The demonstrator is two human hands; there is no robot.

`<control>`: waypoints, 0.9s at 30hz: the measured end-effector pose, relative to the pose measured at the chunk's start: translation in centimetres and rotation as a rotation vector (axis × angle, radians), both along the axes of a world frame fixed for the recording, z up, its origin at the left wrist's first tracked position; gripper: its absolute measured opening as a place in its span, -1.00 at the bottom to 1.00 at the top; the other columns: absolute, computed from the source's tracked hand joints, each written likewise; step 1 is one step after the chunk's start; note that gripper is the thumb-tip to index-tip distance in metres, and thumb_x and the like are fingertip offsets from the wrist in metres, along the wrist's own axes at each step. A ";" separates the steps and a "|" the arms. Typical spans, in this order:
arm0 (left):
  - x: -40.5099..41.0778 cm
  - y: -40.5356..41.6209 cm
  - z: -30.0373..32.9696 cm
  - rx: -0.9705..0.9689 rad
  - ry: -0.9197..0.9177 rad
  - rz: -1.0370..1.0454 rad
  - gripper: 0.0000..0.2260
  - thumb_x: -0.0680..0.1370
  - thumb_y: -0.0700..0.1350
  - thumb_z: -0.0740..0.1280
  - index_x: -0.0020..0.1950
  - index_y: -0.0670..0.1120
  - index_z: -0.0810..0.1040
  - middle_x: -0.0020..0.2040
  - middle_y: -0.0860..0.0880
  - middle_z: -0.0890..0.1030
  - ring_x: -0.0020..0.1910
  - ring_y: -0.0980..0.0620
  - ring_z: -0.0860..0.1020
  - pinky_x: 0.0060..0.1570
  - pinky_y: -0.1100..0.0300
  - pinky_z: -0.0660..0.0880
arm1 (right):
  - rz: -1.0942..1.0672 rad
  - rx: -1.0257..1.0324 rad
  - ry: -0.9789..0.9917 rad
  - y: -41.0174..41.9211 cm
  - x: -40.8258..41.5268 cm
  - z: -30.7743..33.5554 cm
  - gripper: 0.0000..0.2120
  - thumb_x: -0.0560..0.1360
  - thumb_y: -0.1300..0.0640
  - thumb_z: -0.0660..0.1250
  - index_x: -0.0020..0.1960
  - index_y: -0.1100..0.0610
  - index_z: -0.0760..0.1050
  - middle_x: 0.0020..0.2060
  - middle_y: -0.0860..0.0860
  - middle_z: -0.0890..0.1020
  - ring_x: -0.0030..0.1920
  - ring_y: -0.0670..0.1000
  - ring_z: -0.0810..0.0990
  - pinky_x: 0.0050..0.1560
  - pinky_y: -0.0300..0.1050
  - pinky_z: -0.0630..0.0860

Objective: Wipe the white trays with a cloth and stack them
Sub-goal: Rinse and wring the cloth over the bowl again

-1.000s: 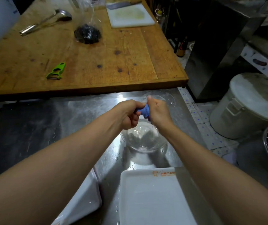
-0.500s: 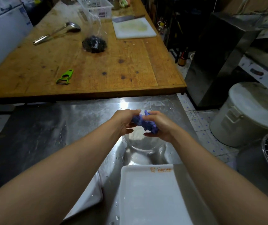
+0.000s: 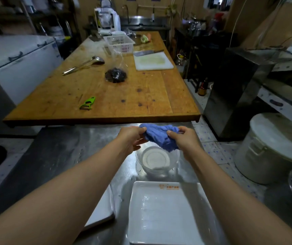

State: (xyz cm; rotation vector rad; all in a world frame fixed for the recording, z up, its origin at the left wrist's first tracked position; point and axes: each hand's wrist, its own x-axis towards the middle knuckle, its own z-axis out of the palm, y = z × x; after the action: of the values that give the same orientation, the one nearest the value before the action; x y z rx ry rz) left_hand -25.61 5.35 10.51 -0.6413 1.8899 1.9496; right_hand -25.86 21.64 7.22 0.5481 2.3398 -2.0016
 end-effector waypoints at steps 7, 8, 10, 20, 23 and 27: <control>2.1 -2.5 3.8 0.026 0.147 0.111 -0.89 0.55 -0.14 0.32 -0.17 -0.07 0.49 -0.24 -0.04 0.58 -0.29 0.05 0.54 -0.30 0.20 0.46 | 0.184 0.050 0.096 -2.6 1.7 4.5 -0.65 0.43 0.31 0.36 0.19 0.12 0.44 0.17 0.13 0.49 0.05 0.02 0.49 -0.13 -0.16 0.46; 2.4 -2.9 4.3 0.027 0.171 0.112 -0.89 0.55 -0.15 0.32 -0.17 -0.08 0.48 -0.24 -0.05 0.56 -0.29 0.04 0.54 -0.30 0.20 0.46 | 0.252 0.037 0.132 -3.3 2.0 5.2 -0.57 0.41 0.34 0.36 0.24 0.10 0.41 0.23 0.11 0.42 0.14 0.00 0.43 -0.07 -0.18 0.41; 3.1 -3.8 5.5 0.026 0.224 0.131 -0.95 0.55 -0.18 0.32 -0.09 -0.12 0.48 -0.21 -0.08 0.55 -0.26 0.02 0.53 -0.29 0.17 0.49 | 0.411 0.008 0.182 -4.9 2.7 6.6 -0.50 0.39 0.29 0.42 0.27 0.06 0.37 0.26 0.06 0.38 0.23 -0.03 0.36 -0.01 -0.22 0.38; 6.5 -12.1 9.6 -0.071 0.347 0.059 -0.94 0.50 -0.23 0.38 -0.11 -0.12 0.52 -0.22 -0.09 0.56 -0.28 0.02 0.51 -0.33 0.22 0.42 | 0.641 0.181 0.257 -13.2 4.9 9.8 -0.84 0.45 0.36 0.25 -0.07 0.21 0.58 -0.18 0.13 0.65 -0.19 -0.02 0.57 -0.15 -0.12 0.48; 7.1 -15.2 9.9 -0.293 0.401 0.071 -0.87 0.53 -0.21 0.35 -0.21 -0.08 0.52 -0.28 -0.05 0.53 -0.31 0.08 0.46 -0.38 0.26 0.37 | 0.523 0.296 0.304 -15.0 4.7 10.4 -0.74 0.39 0.43 0.12 -0.17 0.24 0.56 -0.32 0.12 0.51 -0.27 -0.01 0.43 -0.21 -0.05 0.34; 8.4 -18.9 9.2 -0.588 0.473 0.005 -0.79 0.56 -0.10 0.32 -0.27 -0.10 0.49 -0.32 -0.09 0.48 -0.33 0.04 0.39 -0.34 0.21 0.30 | 0.419 0.475 0.325 -18.0 5.2 11.0 -0.76 0.44 0.33 0.20 0.06 0.19 0.53 -0.13 0.12 0.59 -0.08 0.09 0.56 -0.15 -0.05 0.47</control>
State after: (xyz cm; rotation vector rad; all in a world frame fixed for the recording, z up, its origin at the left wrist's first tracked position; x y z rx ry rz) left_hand -17.18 -13.56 19.72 -0.3367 2.7978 1.6346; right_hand -20.65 3.68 18.23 -0.2850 2.8261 -1.4413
